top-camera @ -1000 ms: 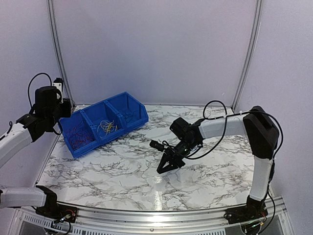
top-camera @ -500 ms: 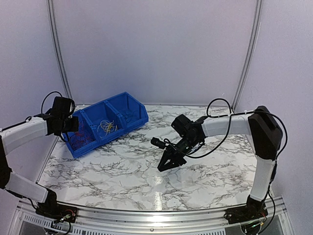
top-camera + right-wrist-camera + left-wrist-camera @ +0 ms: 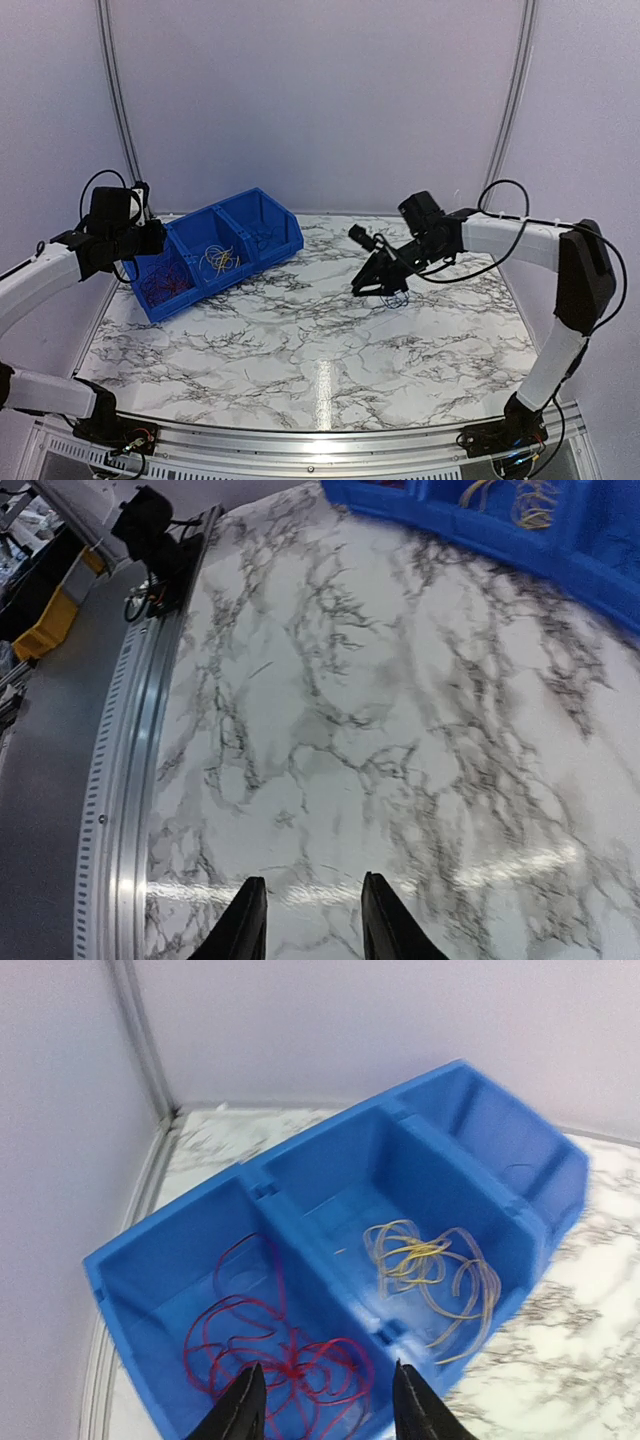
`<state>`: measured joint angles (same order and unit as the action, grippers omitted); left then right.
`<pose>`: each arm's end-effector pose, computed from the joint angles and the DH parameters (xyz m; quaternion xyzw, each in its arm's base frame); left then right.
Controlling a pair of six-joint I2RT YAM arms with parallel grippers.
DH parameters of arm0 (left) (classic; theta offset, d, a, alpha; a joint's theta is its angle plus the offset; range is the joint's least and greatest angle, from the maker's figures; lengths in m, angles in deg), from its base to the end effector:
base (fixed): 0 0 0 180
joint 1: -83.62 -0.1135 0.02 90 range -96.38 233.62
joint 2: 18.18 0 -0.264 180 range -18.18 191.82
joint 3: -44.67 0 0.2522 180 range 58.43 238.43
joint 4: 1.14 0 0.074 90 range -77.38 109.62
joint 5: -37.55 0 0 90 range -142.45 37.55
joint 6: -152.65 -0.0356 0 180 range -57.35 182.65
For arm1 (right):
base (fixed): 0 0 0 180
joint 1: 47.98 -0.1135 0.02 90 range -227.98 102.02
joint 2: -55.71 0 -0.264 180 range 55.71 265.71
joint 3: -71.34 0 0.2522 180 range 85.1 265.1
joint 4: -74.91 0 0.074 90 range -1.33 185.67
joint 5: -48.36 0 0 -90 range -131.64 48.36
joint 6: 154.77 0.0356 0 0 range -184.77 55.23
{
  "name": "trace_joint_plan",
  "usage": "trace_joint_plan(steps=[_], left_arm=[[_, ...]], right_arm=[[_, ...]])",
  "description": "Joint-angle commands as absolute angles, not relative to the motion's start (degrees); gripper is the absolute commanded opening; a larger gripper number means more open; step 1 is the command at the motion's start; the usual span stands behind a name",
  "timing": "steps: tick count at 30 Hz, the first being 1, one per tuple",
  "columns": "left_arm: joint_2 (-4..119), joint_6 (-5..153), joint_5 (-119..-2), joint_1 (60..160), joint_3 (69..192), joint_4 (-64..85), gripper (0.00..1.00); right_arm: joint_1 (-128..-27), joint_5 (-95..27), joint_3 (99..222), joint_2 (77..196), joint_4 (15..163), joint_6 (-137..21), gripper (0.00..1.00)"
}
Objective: Untangle the cables
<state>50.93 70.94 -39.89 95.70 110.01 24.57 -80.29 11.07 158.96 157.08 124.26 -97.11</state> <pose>0.2678 -0.0494 0.2900 -0.0267 0.8599 0.0044 0.5097 0.2893 0.2165 0.2271 -0.5533 0.6812 0.4317 0.2085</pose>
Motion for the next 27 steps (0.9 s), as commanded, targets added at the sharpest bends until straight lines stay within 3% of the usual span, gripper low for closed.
trace_joint_plan(steps=[1, 5, 10, 13, 19, 27], left_arm=[[45.2, 70.4, -50.0, 102.6, 111.0, 17.2, 0.41], [46.1, 71.9, -47.9, 113.6, 113.7, 17.2, 0.44], [51.1, 73.4, -43.4, 127.3, 114.8, 13.9, 0.51], [56.1, 73.7, -43.7, 134.8, 115.8, 13.2, 0.5], [62.3, 78.1, -41.9, 142.8, 116.3, 8.2, 0.51], [65.5, 81.3, -40.4, 145.5, 114.9, 4.9, 0.51]], right_arm=[[-69.9, 0.7, 157.2, 148.3, 114.4, -89.8, 0.39], [-64.7, -13.3, 156.3, 147.7, 112.3, -90.4, 0.41], [-64.2, -22.1, 157.3, 153.7, 113.0, -96.0, 0.38], [-64.2, -26.2, 159.7, 158.6, 113.5, -98.1, 0.36], [-64.2, -31.2, 163.5, 166.5, 112.2, -102.4, 0.34], [-64.2, -27.3, 168.3, 174.7, 113.3, -103.1, 0.4]])
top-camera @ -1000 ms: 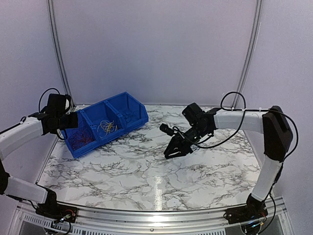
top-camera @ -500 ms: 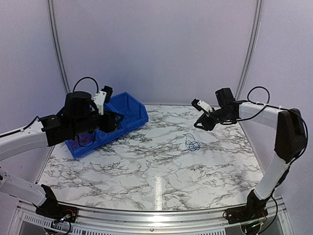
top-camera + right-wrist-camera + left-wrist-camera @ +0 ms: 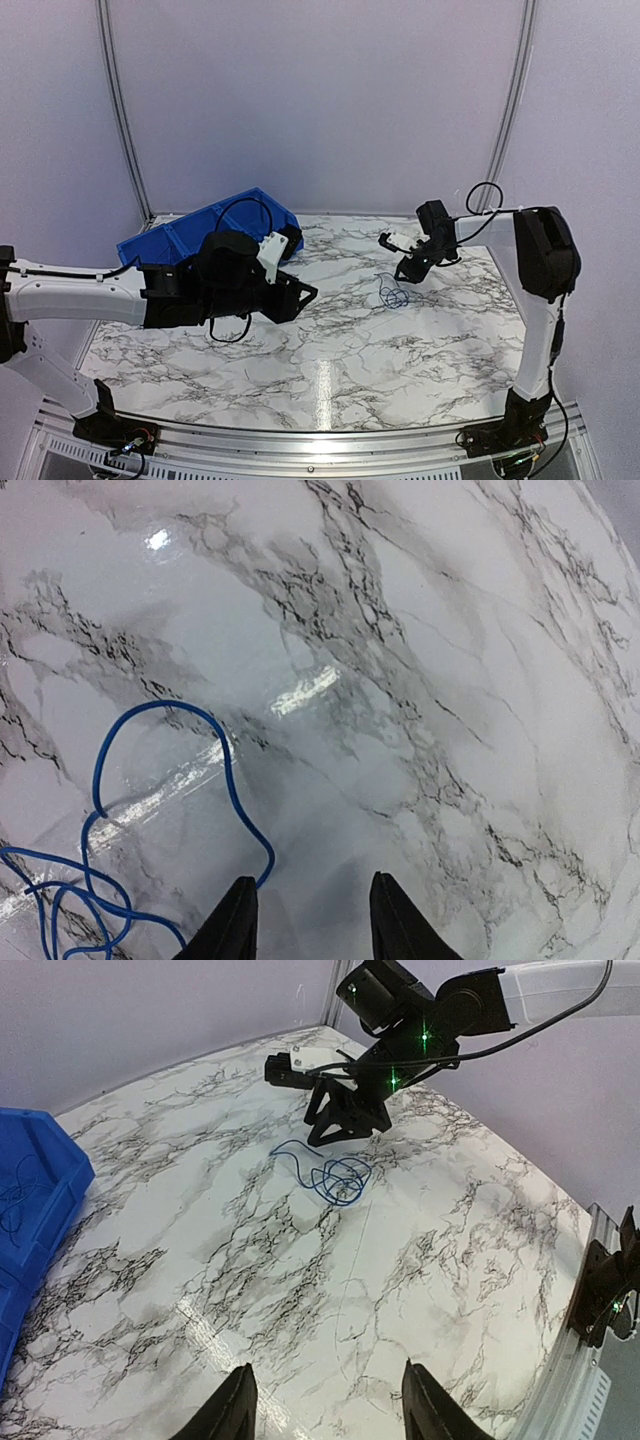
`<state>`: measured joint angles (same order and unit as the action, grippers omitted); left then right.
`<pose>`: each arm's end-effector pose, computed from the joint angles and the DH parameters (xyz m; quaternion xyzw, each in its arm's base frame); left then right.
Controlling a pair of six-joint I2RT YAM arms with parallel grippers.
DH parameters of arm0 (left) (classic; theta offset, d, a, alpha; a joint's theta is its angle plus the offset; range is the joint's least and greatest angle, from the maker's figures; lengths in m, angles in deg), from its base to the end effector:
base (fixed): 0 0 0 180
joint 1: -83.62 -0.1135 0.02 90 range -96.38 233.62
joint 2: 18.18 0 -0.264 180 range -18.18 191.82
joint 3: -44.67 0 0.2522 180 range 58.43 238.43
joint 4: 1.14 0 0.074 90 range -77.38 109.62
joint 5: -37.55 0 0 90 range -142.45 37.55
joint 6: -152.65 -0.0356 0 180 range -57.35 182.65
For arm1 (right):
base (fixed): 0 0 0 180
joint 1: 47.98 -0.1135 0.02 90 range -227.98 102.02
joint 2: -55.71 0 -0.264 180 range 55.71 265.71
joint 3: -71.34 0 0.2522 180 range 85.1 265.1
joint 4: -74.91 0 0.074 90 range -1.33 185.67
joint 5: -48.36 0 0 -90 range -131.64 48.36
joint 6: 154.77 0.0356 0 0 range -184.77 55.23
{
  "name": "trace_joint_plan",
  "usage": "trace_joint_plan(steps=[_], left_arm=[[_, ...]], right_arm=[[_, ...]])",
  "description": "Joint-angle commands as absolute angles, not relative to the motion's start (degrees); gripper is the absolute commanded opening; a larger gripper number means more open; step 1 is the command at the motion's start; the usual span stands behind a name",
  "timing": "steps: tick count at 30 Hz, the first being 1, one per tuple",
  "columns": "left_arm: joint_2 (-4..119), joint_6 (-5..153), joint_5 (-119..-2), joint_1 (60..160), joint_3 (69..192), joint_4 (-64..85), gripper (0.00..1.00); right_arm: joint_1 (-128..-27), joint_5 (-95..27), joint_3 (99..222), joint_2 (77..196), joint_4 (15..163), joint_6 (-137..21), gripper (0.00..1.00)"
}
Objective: Untangle the cables
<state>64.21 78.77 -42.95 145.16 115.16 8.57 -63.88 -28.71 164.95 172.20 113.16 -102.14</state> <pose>0.1640 -0.2902 0.2830 0.2753 0.7783 -0.2978 0.4793 0.4042 0.1234 0.1565 -0.4565 0.8476 0.0610 0.2637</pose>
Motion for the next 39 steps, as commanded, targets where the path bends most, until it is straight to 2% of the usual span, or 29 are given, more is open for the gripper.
trace_joint_plan(steps=[1, 8, 9, 11, 12, 18, 26, 31, 39], left_arm=[[65.7, 81.8, -39.8, 145.5, 114.4, 4.2, 0.51], [68.6, 86.5, -35.7, 145.5, 112.8, 1.3, 0.51], [69.4, 87.1, -35.0, 145.5, 112.8, 1.0, 0.51], [70.8, 88.5, -34.0, 145.5, 112.6, 0.1, 0.51], [71.4, 88.9, -33.8, 145.5, 112.3, -1.1, 0.51], [74.9, 89.1, -33.9, 145.5, 111.5, -6.7, 0.52], [75.0, 82.0, -34.1, 145.9, 110.3, -14.0, 0.58], [73.6, 75.5, -35.0, 148.9, 104.6, -30.0, 0.62], [79.6, 76.5, -32.5, 149.7, 110.4, -32.0, 0.63]], right_arm=[[-64.2, -26.4, 168.8, 175.5, 113.4, -103.2, 0.4], [-65.4, -19.0, 171.8, 179.4, 115.3, -105.7, 0.38], [-65.7, -18.0, 171.8, 179.5, 115.3, -106.1, 0.31], [-66.5, -16.2, 172.5, 179.5, 116.4, -106.3, 0.05], [-66.8, -14.9, 172.7, 179.0, 117.1, -106.3, 0.0], [-69.1, -15.2, 168.2, 167.0, 118.3, -104.5, 0.0], [-77.0, -20.6, 163.8, 151.9, 122.0, -101.2, 0.0], [-82.0, -25.6, 164.8, 149.9, 124.3, -99.7, 0.0], [-85.6, -24.1, 168.0, 149.6, 125.9, -96.4, 0.0]])
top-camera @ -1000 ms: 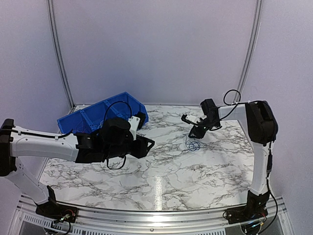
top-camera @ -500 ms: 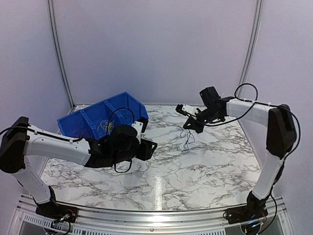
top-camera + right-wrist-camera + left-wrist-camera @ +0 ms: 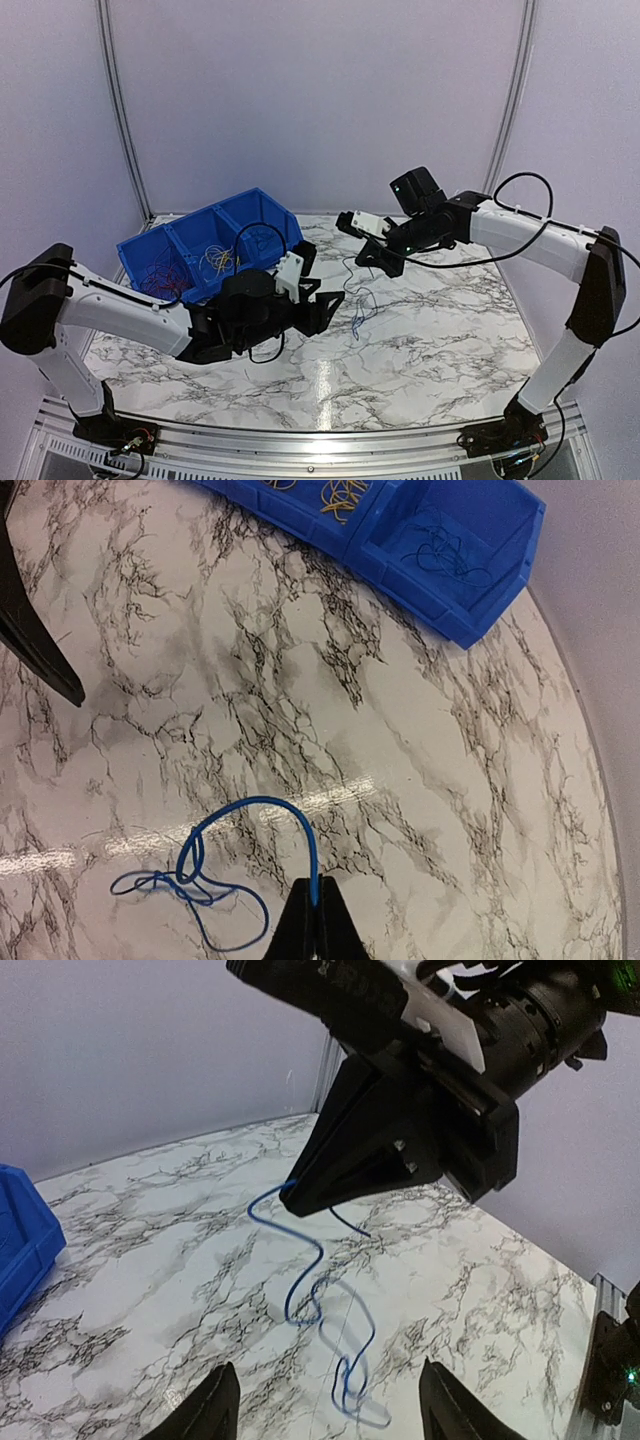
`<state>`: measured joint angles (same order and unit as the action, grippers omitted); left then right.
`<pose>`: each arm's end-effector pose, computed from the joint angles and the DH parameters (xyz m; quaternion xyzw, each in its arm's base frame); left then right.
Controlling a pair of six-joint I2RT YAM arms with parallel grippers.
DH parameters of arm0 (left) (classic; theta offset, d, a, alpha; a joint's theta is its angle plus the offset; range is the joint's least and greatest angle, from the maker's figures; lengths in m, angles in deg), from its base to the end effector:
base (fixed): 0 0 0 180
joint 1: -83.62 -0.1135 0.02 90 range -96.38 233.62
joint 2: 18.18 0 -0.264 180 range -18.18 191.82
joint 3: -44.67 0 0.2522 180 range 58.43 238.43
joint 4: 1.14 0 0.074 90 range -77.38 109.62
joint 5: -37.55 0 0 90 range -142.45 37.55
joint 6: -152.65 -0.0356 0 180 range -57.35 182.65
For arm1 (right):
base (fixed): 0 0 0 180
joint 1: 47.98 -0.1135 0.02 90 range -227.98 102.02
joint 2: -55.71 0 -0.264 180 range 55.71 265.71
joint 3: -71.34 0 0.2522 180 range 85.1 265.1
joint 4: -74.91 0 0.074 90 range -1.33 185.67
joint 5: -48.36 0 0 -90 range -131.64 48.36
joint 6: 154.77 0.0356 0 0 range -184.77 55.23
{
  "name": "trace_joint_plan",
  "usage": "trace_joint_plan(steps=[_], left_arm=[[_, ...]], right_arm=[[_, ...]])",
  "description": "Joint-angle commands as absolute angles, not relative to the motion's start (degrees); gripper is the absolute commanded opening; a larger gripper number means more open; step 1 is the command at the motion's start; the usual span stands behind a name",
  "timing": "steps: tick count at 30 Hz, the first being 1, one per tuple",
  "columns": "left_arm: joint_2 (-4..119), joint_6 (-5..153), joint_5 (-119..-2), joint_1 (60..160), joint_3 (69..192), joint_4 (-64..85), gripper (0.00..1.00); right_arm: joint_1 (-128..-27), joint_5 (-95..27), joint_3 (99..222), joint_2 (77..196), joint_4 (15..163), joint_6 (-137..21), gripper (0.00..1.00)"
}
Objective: Untangle the cables
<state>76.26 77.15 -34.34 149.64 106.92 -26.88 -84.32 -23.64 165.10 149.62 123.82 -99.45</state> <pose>0.1568 -0.3254 0.2302 0.2256 0.7089 -0.3356 0.5779 0.2842 0.2227 0.2948 -0.5820 0.7214 0.1515 0.3433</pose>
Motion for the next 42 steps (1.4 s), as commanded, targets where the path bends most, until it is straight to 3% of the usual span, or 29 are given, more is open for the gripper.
trace_joint_plan(steps=[1, 5, 9, 17, 30, 42], left_arm=[[80.4, 76.7, -31.7, 149.7, 111.2, -32.1, 0.63], [83.6, 76.3, -27.1, 149.7, 113.6, -34.0, 0.61], [87.2, 73.3, -22.6, 149.5, 115.2, -38.4, 0.53], [97.1, 67.0, -23.2, 146.8, 117.8, -56.5, 0.54], [116.6, 76.3, -34.5, 146.0, 125.5, -64.9, 0.14], [118.4, 80.2, -34.5, 146.9, 121.1, -65.6, 0.09]], right_arm=[[-85.8, -23.7, 168.4, 149.6, 126.2, -96.0, 0.0], [-86.9, -21.9, 169.5, 148.9, 127.2, -94.6, 0.0], [-87.3, -19.5, 170.2, 147.7, 127.7, -94.0, 0.0], [-87.3, -10.5, 174.1, 145.3, 132.2, -94.2, 0.0], [-87.0, -4.2, 190.8, 142.2, 135.7, -94.7, 0.0], [-78.0, -3.2, 208.4, 141.3, 130.9, -90.6, 0.0]])
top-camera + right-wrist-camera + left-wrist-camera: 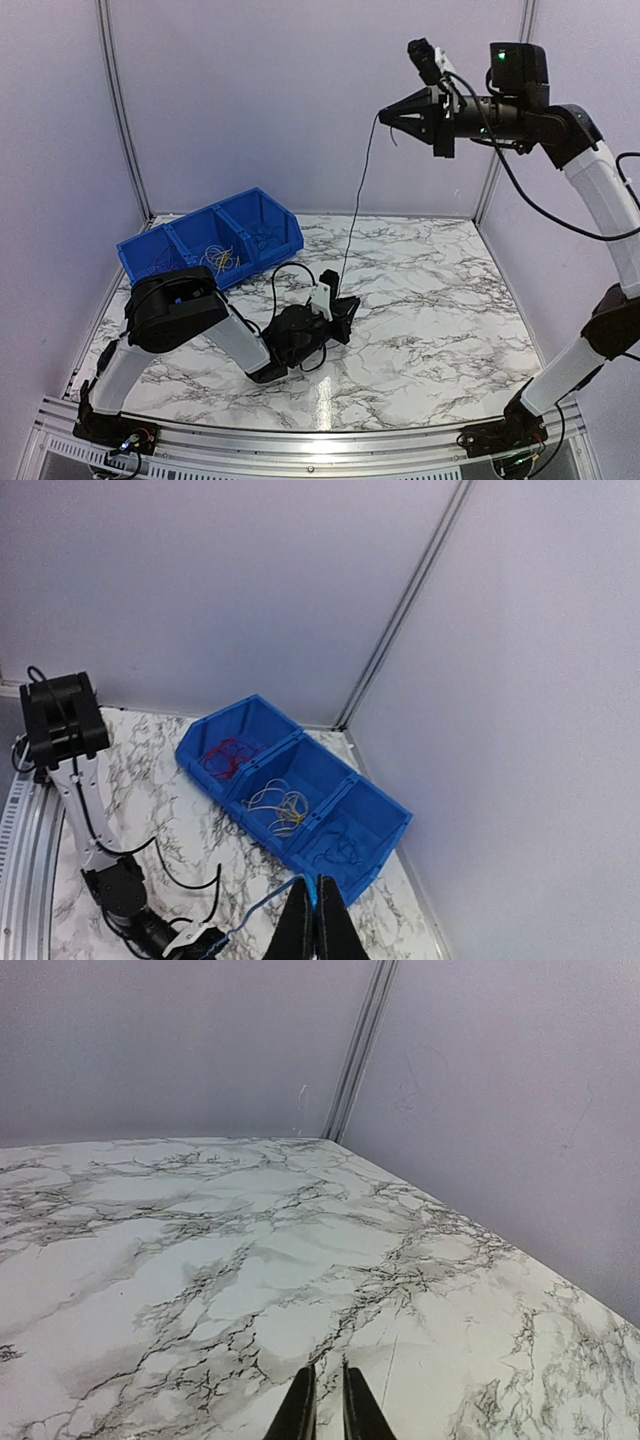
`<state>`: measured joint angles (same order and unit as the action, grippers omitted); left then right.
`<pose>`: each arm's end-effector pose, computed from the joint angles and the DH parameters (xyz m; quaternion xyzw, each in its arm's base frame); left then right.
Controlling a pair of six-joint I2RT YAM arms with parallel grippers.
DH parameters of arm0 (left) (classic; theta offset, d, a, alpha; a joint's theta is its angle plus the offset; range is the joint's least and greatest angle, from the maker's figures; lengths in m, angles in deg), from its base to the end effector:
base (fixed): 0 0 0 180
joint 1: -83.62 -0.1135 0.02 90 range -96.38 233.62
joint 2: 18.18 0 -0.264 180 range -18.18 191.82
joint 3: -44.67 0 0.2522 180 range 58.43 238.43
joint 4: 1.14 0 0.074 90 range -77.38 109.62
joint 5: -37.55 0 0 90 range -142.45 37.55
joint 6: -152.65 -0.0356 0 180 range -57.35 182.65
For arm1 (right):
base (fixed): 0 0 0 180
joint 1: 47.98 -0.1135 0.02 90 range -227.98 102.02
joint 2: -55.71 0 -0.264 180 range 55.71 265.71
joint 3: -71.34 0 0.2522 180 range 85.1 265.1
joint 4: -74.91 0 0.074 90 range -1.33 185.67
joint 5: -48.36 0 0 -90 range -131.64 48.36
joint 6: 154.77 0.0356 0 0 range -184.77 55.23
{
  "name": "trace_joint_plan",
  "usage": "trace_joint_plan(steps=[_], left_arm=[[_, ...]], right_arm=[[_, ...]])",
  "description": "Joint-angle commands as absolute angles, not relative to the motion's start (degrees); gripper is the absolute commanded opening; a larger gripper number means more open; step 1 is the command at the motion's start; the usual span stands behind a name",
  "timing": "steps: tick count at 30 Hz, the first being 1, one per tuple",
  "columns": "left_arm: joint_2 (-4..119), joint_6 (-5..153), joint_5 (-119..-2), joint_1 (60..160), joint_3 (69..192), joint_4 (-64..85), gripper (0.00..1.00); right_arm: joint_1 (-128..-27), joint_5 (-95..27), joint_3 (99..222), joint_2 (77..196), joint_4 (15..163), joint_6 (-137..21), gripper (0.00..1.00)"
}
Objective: Untangle the cables
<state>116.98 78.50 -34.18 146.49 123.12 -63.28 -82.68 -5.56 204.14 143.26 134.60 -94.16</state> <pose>0.2165 -0.3980 0.0990 0.1573 0.6560 -0.3806 0.6325 0.2230 0.1799 0.5307 -0.5596 0.5363 0.2715 0.5706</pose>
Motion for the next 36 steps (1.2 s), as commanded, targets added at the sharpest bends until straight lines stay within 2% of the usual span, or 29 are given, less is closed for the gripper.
trace_joint_plan(steps=[1, 10, 19, 22, 27, 28, 29, 36], left_arm=[[118.5, 80.5, -34.5, 147.0, 120.7, -65.8, 0.08], [118.8, 82.4, -34.5, 147.3, 116.3, -68.2, 0.06], [114.1, 82.0, -31.8, 147.4, 108.1, -69.9, 0.06], [111.7, 82.2, -31.0, 147.4, 103.5, -72.8, 0.0], [103.7, 81.4, -31.2, 147.3, 95.6, -75.6, 0.0], [101.5, 80.5, -31.9, 147.3, 94.6, -74.4, 0.0], [93.8, 79.9, -33.1, 146.7, 93.8, -64.6, 0.0], [78.8, 80.6, -37.5, 140.4, 104.8, -25.0, 0.0]], right_arm=[[-77.0, -3.2, 208.7, 140.6, 129.9, -89.9, 0.0], [-69.0, -5.6, 215.6, 138.9, 125.2, -86.3, 0.0], [-65.1, -10.7, 209.5, 137.9, 120.6, -83.2, 0.0], [-64.0, -13.6, 207.8, 137.6, 119.1, -82.7, 0.0], [-63.9, -19.8, 196.2, 135.8, 116.1, -84.3, 0.0], [-63.9, -20.4, 192.2, 135.6, 115.7, -84.7, 0.0], [-63.9, -21.7, 185.7, 135.4, 114.6, -85.5, 0.0], [-63.9, -19.5, 169.8, 136.3, 113.1, -86.1, 0.0]])
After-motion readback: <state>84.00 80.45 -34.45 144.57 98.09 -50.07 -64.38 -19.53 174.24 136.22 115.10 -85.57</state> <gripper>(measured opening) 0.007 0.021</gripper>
